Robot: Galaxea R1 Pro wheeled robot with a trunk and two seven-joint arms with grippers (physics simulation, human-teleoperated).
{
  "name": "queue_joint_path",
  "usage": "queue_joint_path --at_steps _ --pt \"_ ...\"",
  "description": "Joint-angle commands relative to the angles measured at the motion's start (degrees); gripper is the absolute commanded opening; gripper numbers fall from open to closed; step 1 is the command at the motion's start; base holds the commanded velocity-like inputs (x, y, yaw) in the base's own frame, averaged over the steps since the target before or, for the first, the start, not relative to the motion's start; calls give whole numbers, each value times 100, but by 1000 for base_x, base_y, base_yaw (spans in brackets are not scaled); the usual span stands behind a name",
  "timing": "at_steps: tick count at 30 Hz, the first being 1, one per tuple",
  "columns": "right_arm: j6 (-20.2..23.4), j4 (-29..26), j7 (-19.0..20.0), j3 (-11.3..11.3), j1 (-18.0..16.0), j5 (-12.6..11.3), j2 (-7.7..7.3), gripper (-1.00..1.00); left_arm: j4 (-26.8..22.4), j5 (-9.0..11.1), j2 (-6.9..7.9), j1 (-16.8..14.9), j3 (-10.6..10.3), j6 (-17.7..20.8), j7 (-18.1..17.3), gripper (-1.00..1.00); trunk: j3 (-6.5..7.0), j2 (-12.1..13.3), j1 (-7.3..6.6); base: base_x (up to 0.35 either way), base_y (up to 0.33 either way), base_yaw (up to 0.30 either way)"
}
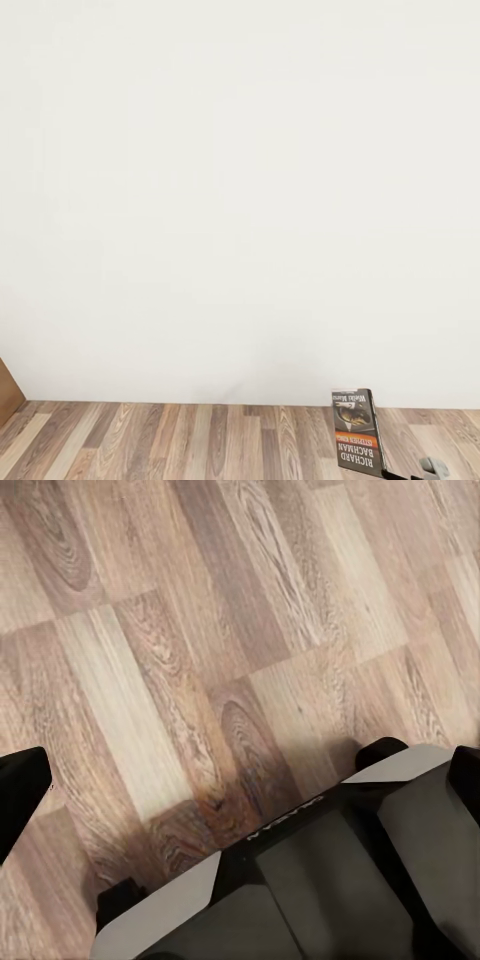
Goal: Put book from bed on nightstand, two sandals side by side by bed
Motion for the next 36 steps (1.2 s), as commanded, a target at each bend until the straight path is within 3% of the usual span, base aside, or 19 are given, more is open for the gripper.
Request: queue_joint_path --at_steps 1,36 --pt "-16 18 23 30 -11 -49 5 -100 4 -60 2 -5 46 -24 -12 100 -11 -10 6 328 0 0" --pt "-16 18 30 30 -11 -49 2 -100 5 -60 2 -5 45 -27 -12 100 -11 -10 6 327 0 0"
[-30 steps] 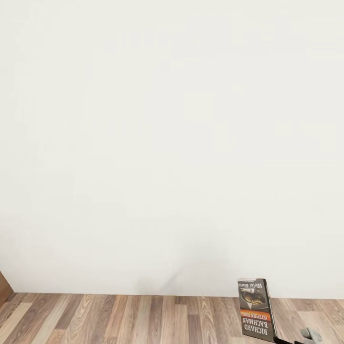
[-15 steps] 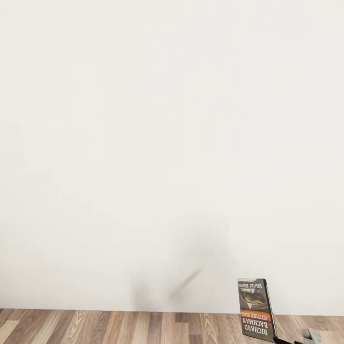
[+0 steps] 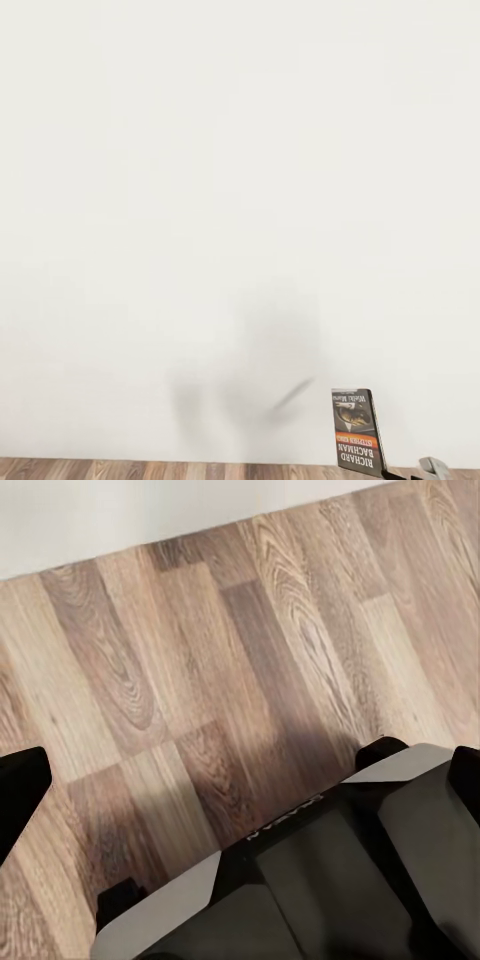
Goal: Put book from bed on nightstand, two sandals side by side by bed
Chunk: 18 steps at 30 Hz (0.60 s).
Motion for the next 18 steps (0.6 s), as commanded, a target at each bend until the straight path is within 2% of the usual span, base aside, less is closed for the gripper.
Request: queue_joint_path --at_steps 1,10,18 --pt "-17 17 25 19 -12 -51 2 -100 3 -60 2 -5 47 -25 -12 100 -11 -10 6 188 0 0" --pt "-17 17 25 19 -12 -51 1 -100 1 -60 2 -5 47 -24 -12 100 -11 -10 6 65 0 0" --pt "-17 17 25 19 -12 -51 3 -100 3 -60 2 -5 46 -24 -12 100 -11 -10 6 239 0 0"
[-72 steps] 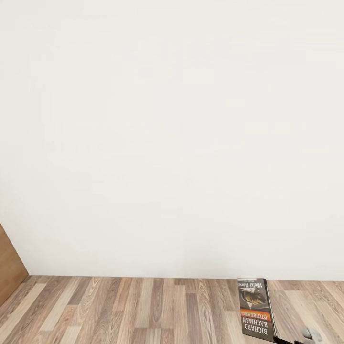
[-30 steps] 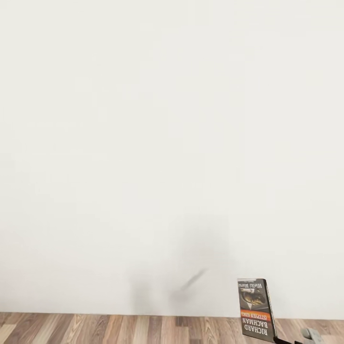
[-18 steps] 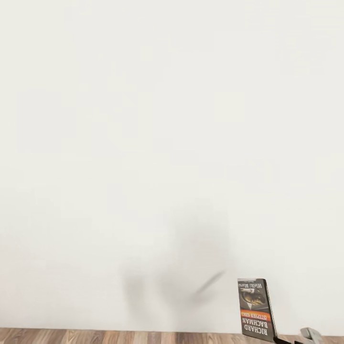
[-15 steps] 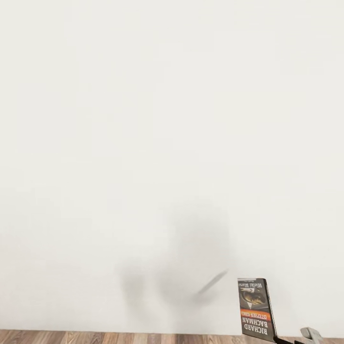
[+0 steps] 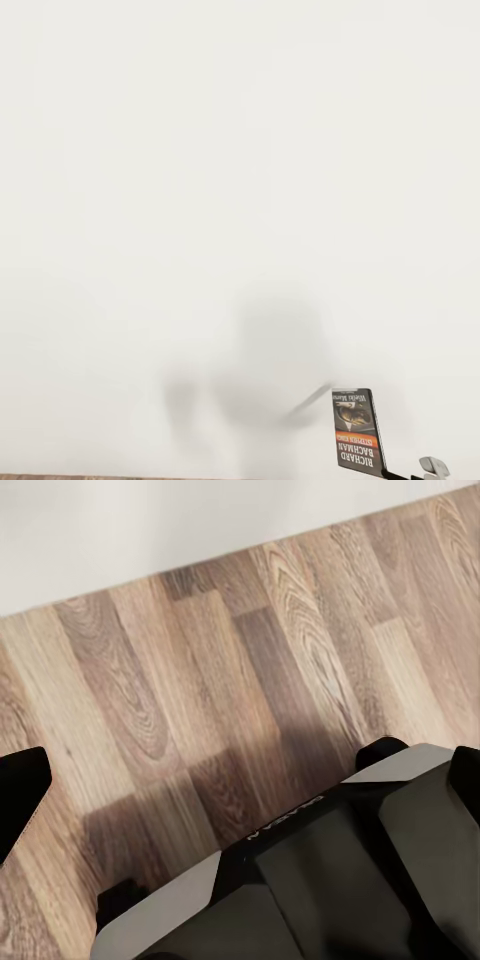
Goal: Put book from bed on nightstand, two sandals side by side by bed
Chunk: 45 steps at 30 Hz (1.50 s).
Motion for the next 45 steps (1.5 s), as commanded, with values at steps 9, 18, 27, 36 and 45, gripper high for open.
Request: queue_joint_path --at_steps 9,18,27,36,45 --pt "-16 19 40 45 -11 -23 1 -100 3 -61 2 -5 47 -26 -12 100 -11 -10 4 29 0 0" --pt "-16 19 51 45 -11 -12 1 -100 3 -61 2 -5 47 -25 -12 100 -11 -10 4 1 0 -72" --pt "-16 19 50 45 -11 -11 1 -100 3 -61 2 -5 47 -25 -12 100 -11 -10 4 0 0 -273" --pt "-16 19 48 45 -11 -11 1 -100 3 -61 2 -5 47 -27 -12 100 -11 -10 4 0 0 -284" --pt "-16 19 47 45 -11 -11 1 -100 3 -61 2 -5 47 -27 -12 100 -11 -10 4 0 0 -284"
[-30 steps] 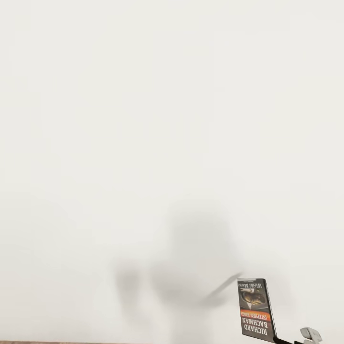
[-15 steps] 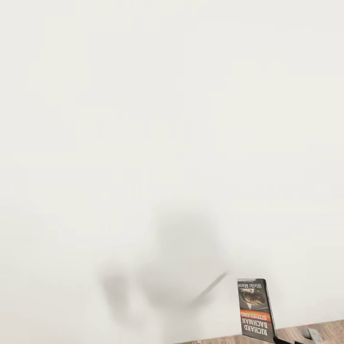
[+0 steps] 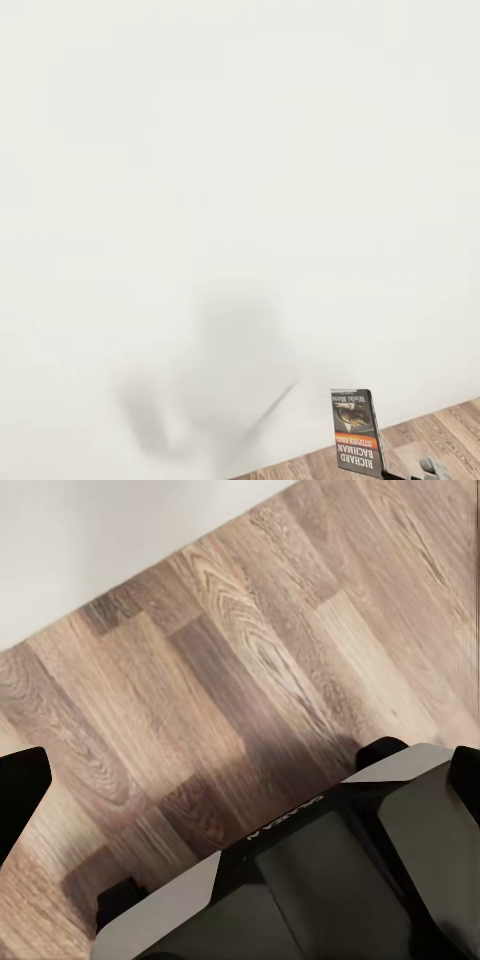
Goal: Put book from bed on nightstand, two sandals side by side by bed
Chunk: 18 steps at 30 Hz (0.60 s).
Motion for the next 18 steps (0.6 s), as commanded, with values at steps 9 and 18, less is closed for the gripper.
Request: queue_joint_path --at_steps 9,18 --pt "-17 19 18 18 -13 -46 4 -100 1 -60 2 -3 48 -26 -14 100 -11 -11 3 0 0 -284" --pt "-17 19 18 18 -13 -47 4 -100 1 -60 2 -3 48 -26 -14 100 -11 -11 3 0 0 -284"
